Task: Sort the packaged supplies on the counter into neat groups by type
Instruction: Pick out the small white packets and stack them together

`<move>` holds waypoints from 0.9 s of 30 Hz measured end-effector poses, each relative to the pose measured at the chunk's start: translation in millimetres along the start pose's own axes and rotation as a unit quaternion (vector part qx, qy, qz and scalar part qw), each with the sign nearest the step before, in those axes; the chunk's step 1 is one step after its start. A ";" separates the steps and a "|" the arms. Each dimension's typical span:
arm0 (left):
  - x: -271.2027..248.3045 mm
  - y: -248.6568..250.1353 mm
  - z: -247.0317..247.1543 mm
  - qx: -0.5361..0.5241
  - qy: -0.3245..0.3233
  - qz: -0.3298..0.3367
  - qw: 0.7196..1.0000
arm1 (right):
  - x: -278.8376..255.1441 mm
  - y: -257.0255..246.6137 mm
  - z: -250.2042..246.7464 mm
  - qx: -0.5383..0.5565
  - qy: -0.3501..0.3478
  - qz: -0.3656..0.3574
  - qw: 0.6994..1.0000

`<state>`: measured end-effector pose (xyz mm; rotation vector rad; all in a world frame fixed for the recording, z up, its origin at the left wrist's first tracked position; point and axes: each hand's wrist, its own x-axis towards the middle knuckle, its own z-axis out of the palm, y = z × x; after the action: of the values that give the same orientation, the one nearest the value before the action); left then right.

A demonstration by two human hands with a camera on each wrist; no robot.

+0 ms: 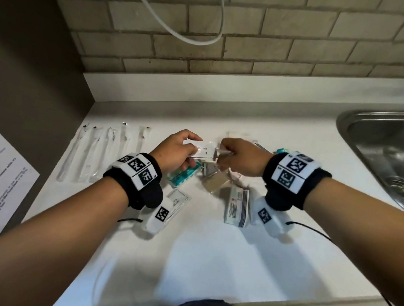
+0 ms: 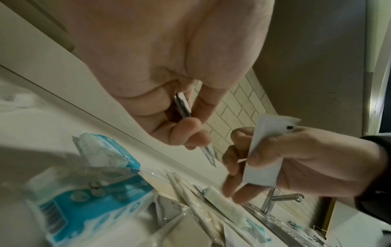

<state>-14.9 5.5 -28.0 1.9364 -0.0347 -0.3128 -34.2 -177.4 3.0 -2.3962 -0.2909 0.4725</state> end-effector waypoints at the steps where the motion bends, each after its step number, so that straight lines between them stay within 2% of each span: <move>1: 1.0 0.5 1.4 -0.003 -0.004 -0.001 1.000 | 1.2 0.4 -7.4 0.029 0.016 0.004 0.999; 2: 1.7 2.2 2.9 -0.005 -0.009 -0.001 1.000 | 2.6 1.3 -13.5 0.036 0.034 0.004 0.999; 5: 2.5 6.1 6.6 -0.023 -0.019 0.003 1.000 | 4.0 2.5 -23.5 -0.051 0.082 -0.012 0.995; 7: 3.4 8.5 9.2 -0.052 -0.025 0.005 0.998 | 4.4 0.5 -26.7 -0.052 0.071 -0.023 0.996; 11: 5.0 14.3 13.9 -0.112 -0.035 0.000 0.993 | 11.3 0.2 -28.1 0.019 0.043 -0.047 0.998; 14: 3.0 19.2 13.0 -0.155 -0.032 0.000 0.987 | 16.6 2.4 -28.9 0.021 0.035 -0.072 0.997; 17: 3.1 18.5 9.3 -0.153 -0.026 0.001 0.988 | 20.6 8.0 -33.0 -0.013 0.049 -0.078 0.996; 22: 3.7 9.2 2.0 -0.135 -0.023 -0.014 0.990 | 28.7 15.7 -38.9 0.007 0.071 -0.066 0.995; 27: 5.5 6.8 -3.7 -0.108 -0.018 -0.018 0.994 | 32.7 5.5 -48.3 0.016 0.073 -0.102 0.992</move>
<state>-7.8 5.3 -21.5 1.7188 0.0096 -0.3616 15.7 -198.6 25.3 -2.3243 -0.4543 0.2063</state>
